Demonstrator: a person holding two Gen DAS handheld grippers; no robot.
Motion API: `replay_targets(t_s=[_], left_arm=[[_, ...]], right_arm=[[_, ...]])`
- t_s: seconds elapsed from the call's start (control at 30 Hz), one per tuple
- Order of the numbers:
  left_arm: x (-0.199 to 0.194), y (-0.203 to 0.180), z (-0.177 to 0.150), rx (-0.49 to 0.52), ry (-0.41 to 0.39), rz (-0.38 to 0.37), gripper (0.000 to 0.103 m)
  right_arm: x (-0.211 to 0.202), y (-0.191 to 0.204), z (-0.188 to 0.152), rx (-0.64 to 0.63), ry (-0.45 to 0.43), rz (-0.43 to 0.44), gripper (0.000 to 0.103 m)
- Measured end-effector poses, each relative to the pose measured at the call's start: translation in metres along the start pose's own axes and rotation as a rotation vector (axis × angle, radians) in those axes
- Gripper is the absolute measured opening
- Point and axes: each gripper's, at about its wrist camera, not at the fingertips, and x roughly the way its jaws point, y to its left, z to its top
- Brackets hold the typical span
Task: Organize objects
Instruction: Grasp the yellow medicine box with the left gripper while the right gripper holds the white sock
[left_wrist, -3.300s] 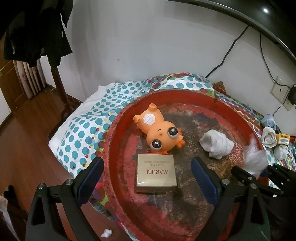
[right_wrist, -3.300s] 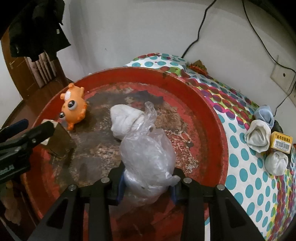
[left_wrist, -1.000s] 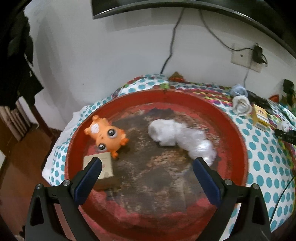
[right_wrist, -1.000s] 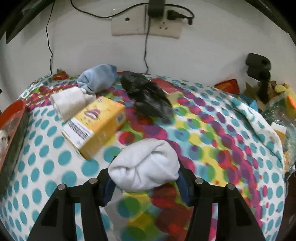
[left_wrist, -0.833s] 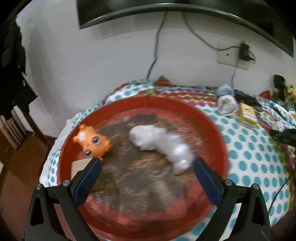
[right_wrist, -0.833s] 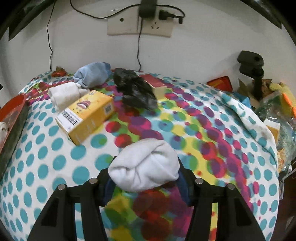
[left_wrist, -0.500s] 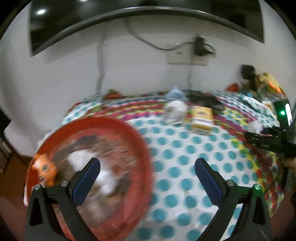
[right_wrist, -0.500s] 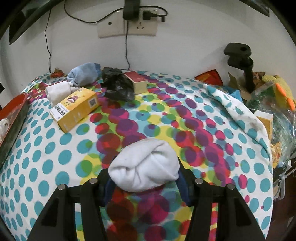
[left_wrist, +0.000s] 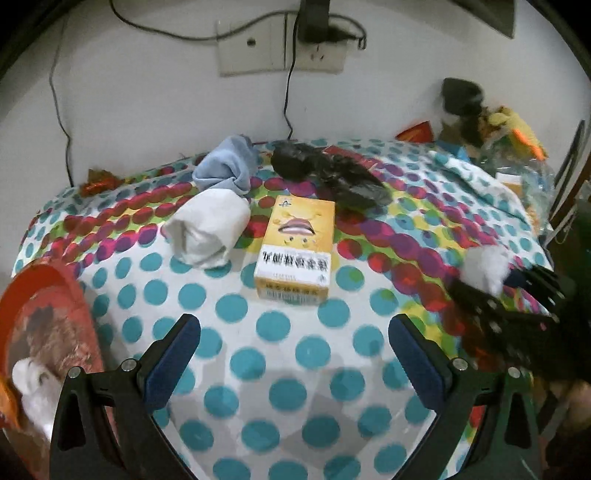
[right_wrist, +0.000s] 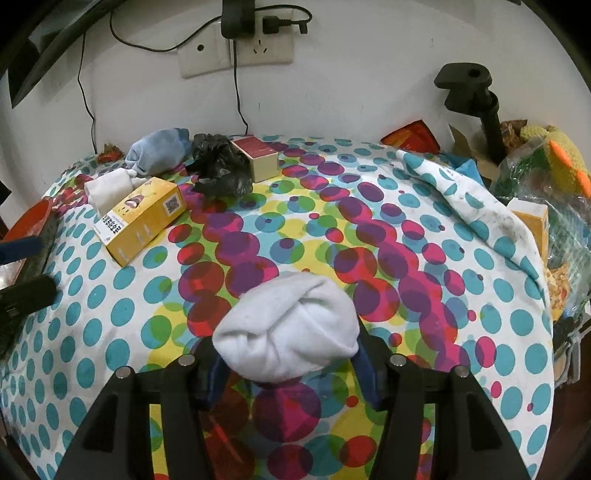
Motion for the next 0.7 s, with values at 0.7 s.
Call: replay_targets(t_s=[0.7], left_arm=[[0.068,-0.004,0.044,-0.011,0.116,-0.019,0.067]], right_arm=[[-0.001,0.005,-0.001,0.009,-0.003,0.014,0.059]])
